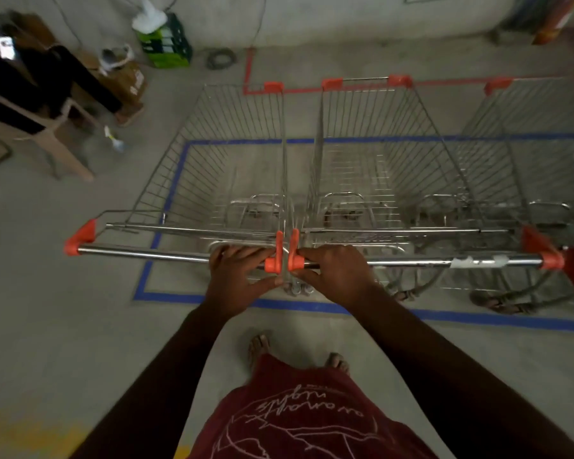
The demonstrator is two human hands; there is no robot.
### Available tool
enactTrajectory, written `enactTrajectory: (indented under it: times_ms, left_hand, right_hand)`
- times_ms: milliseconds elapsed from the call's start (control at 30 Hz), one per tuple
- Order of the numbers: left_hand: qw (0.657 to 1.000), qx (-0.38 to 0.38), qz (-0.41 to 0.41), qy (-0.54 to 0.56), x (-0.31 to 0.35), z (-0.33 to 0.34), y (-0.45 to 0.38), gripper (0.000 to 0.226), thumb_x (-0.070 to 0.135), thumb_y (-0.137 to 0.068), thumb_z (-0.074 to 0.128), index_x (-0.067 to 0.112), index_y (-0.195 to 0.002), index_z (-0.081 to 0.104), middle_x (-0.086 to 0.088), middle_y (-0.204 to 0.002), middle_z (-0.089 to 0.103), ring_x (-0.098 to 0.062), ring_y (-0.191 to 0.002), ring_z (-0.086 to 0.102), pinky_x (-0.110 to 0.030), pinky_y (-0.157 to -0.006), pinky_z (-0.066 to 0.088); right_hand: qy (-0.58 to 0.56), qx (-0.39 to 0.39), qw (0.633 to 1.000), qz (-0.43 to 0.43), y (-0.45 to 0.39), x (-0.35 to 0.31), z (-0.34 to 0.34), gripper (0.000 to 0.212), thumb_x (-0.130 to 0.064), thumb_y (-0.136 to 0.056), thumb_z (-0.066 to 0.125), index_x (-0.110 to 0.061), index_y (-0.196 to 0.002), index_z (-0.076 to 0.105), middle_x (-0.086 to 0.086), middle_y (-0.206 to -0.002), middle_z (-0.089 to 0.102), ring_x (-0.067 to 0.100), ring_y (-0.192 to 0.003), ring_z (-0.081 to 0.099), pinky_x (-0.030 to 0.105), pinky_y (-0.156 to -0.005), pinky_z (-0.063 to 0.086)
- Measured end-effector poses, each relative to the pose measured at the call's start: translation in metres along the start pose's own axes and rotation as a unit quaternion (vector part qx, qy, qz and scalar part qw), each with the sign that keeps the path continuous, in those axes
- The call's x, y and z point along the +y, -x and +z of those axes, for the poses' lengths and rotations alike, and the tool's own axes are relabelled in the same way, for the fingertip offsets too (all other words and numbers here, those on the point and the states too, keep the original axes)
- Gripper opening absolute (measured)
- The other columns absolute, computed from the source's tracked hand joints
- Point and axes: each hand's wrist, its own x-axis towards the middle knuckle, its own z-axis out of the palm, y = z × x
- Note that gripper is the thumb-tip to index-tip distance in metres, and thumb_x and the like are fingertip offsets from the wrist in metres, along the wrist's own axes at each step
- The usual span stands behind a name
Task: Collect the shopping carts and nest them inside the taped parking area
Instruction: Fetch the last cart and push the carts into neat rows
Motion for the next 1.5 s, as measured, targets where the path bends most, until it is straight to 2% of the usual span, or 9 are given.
enactTrajectory:
  times_ms: [200,333,433,533,733,867,1067,1233,1500]
  left_hand:
    - [0.998,0.005,-0.061,-0.008,0.014,0.003,-0.008,0.07,0.086,-0.068,0.056,0.038,-0.114,0.074,0.014,-0.111,0.073,-0.015,-0.111,0.063,-0.052,-0.108,0.032]
    - [0.998,0.0,-0.065,-0.002,0.009,0.004,-0.011,0.067,0.087,-0.068,0.055,0.041,-0.112,0.075,0.017,-0.106,0.074,-0.012,-0.109,0.063,-0.051,-0.107,0.032]
    - [0.998,0.001,-0.054,0.016,0.005,0.007,-0.011,0.066,0.086,-0.07,0.055,0.041,-0.113,0.075,0.018,-0.104,0.074,-0.012,-0.108,0.061,-0.045,-0.104,0.031]
    - [0.999,0.016,-0.033,0.023,0.0,0.008,-0.011,0.063,0.084,-0.071,0.057,0.039,-0.111,0.076,0.017,-0.101,0.074,-0.013,-0.105,0.062,-0.047,-0.098,0.037]
    - [0.999,0.018,-0.031,0.017,-0.001,0.01,-0.009,0.061,0.085,-0.072,0.054,0.043,-0.112,0.073,0.017,-0.101,0.074,-0.013,-0.107,0.06,-0.042,-0.097,0.031]
    - [0.999,0.036,-0.028,0.028,0.0,0.012,-0.008,0.062,0.083,-0.071,0.057,0.042,-0.114,0.074,0.015,-0.099,0.074,-0.013,-0.105,0.061,-0.042,-0.097,0.031]
    - [0.999,0.028,-0.013,0.021,0.0,0.012,-0.009,0.062,0.084,-0.071,0.056,0.04,-0.111,0.074,0.016,-0.099,0.074,-0.014,-0.105,0.061,-0.037,-0.095,0.024]
    - [0.999,0.024,-0.018,0.021,0.002,0.009,-0.008,0.065,0.085,-0.071,0.053,0.037,-0.108,0.076,0.015,-0.101,0.075,-0.015,-0.106,0.061,-0.034,-0.093,0.021]
    - [0.999,-0.003,-0.035,0.001,0.003,0.01,-0.008,0.065,0.089,-0.071,0.054,0.038,-0.107,0.073,0.018,-0.107,0.073,-0.012,-0.111,0.06,-0.04,-0.098,0.026]
  right_hand:
    - [0.017,-0.095,0.995,0.029,-0.012,0.001,-0.006,0.047,-0.071,-0.089,0.062,-0.033,-0.115,0.075,0.003,-0.101,0.079,0.029,-0.098,0.073,0.036,-0.081,0.055]
    - [0.021,-0.074,0.996,0.037,-0.011,-0.007,-0.002,0.044,-0.067,-0.091,0.063,-0.033,-0.115,0.075,0.003,-0.1,0.079,0.028,-0.097,0.073,0.037,-0.081,0.055]
    - [0.052,-0.01,0.998,0.016,-0.004,-0.01,0.004,0.044,-0.069,-0.091,0.061,-0.032,-0.109,0.076,0.003,-0.091,0.077,0.029,-0.085,0.074,0.037,-0.072,0.053]
    - [0.071,0.028,0.997,0.004,-0.001,-0.013,0.008,0.045,-0.071,-0.089,0.058,-0.032,-0.104,0.076,0.0,-0.082,0.076,0.028,-0.074,0.073,0.035,-0.065,0.052]
    - [0.059,0.052,0.997,-0.005,0.0,-0.012,0.003,0.044,-0.073,-0.089,0.053,-0.036,-0.1,0.074,-0.007,-0.082,0.075,0.022,-0.074,0.073,0.03,-0.063,0.048]
    - [0.054,0.057,0.997,-0.007,0.003,-0.014,0.002,0.037,-0.069,-0.089,0.06,-0.036,-0.099,0.075,-0.007,-0.08,0.074,0.021,-0.072,0.072,0.027,-0.061,0.042]
    - [0.044,0.044,0.998,0.0,0.008,-0.012,-0.001,0.039,-0.071,-0.09,0.059,-0.041,-0.11,0.075,-0.01,-0.083,0.074,0.018,-0.075,0.074,0.028,-0.063,0.049]
    - [0.042,0.044,0.998,-0.005,0.007,-0.012,-0.002,0.038,-0.068,-0.09,0.058,-0.041,-0.11,0.075,-0.009,-0.083,0.074,0.019,-0.075,0.073,0.028,-0.063,0.049]
    - [0.032,0.05,0.998,-0.028,0.01,-0.006,-0.003,0.032,-0.064,-0.091,0.063,-0.039,-0.108,0.075,-0.01,-0.081,0.074,0.017,-0.073,0.072,0.027,-0.062,0.047]
